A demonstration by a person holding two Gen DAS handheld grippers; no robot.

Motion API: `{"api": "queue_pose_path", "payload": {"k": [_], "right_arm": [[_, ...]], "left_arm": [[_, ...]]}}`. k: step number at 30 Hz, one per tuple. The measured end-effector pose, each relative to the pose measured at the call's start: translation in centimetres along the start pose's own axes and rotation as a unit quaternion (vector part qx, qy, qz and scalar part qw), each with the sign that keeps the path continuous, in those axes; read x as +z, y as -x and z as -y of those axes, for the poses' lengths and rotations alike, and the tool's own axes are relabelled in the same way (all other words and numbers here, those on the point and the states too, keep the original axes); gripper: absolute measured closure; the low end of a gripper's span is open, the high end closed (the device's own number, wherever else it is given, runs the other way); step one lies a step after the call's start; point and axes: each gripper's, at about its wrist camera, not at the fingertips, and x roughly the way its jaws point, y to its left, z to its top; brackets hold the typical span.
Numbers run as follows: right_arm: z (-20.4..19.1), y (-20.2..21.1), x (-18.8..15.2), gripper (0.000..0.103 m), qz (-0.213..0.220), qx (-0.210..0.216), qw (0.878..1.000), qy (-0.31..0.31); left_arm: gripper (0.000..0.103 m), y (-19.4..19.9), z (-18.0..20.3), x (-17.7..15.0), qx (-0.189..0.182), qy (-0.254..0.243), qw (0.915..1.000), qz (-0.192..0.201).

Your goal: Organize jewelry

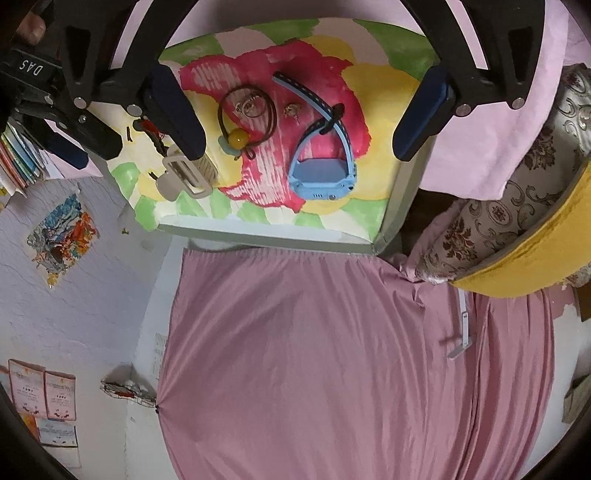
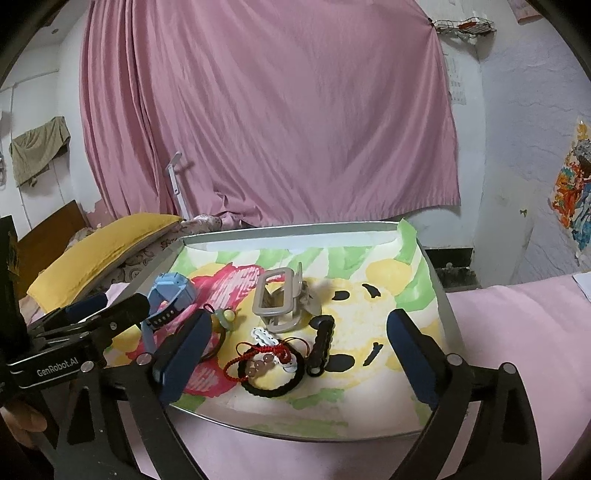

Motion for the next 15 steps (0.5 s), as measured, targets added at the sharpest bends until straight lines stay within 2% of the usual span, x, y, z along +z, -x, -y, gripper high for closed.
{"api": "queue_pose_path", "payload": {"k": [2, 15], "right_arm": [[0.2, 0.1, 0.0, 0.002, 0.003, 0.0, 1.0, -0.002], [-0.2, 0.8, -0.1, 0.002, 0.02, 0.0, 1.0, 0.01]], "left_arm": [[0.0, 0.3, 0.1, 0.0, 0.005, -0.003, 1.0, 0.008], [0.0, 2.7, 0.2, -0.4, 0.023, -0.021, 0.9979, 0.057]]}}
